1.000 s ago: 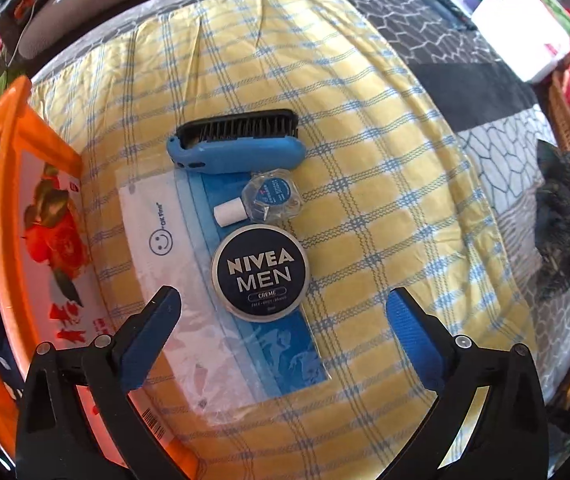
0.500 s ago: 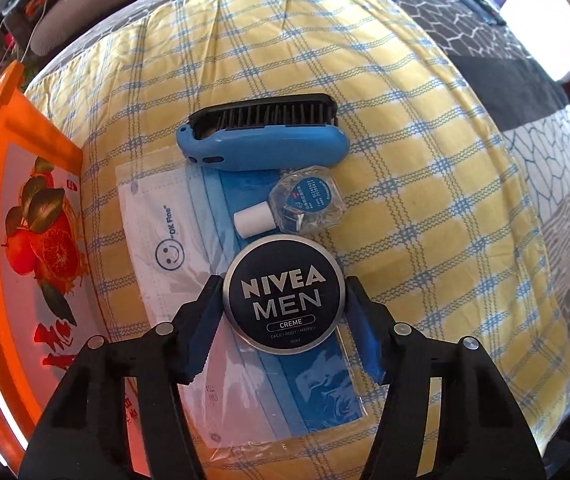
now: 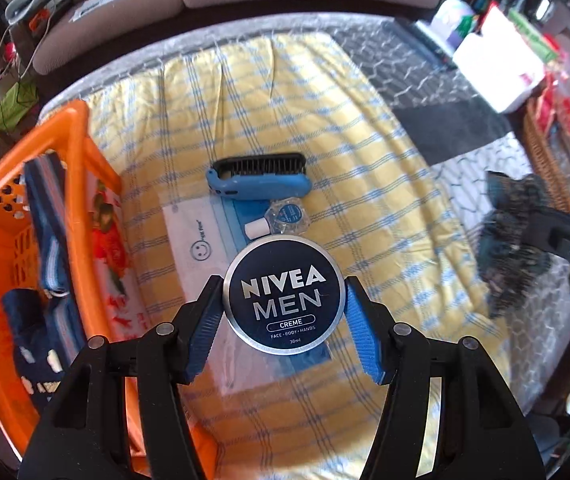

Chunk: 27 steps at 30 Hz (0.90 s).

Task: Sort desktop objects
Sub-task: 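Lift the scrunchie with the right tool while the left tool grasps the Nivea Men tin, then carry the Nivea tin into the basket and open the left tool while the right tool holds the scrunchie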

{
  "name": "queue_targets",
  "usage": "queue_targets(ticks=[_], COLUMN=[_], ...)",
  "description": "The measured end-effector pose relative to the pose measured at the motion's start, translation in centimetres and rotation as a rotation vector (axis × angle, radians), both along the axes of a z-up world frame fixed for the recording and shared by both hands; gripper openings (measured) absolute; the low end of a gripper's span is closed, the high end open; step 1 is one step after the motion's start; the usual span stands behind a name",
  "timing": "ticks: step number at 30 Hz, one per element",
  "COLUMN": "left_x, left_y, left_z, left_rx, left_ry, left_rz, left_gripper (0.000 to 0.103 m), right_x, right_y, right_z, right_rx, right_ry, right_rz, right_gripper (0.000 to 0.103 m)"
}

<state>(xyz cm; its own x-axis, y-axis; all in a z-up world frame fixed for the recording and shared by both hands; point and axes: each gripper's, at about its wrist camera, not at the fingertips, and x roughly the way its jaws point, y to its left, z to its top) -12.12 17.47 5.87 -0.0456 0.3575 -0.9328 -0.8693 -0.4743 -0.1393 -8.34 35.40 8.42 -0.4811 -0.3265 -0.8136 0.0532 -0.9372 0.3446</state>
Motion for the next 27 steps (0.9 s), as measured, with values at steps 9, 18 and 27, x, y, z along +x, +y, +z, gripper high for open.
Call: queue_targets(ticks=[9, 18, 27], left_x=[-2.8, -4.8, -4.9], left_y=[-9.4, -15.9, -16.5], left_z=[5.9, 0.9, -5.1], left_rx=[0.109, 0.053, 0.035], left_ry=[-0.011, -0.079, -0.187], left_rz=[0.078, 0.142, 0.140], left_gripper=[0.057, 0.057, 0.057], right_x=[1.0, 0.6, -0.5], right_y=[-6.4, -14.8, -18.7], right_z=[4.4, 5.1, 3.5], right_rx=[-0.016, -0.009, 0.007], right_ry=[0.062, 0.071, 0.041], right_rz=[0.071, 0.180, 0.218], right_gripper=[0.016, 0.016, 0.016])
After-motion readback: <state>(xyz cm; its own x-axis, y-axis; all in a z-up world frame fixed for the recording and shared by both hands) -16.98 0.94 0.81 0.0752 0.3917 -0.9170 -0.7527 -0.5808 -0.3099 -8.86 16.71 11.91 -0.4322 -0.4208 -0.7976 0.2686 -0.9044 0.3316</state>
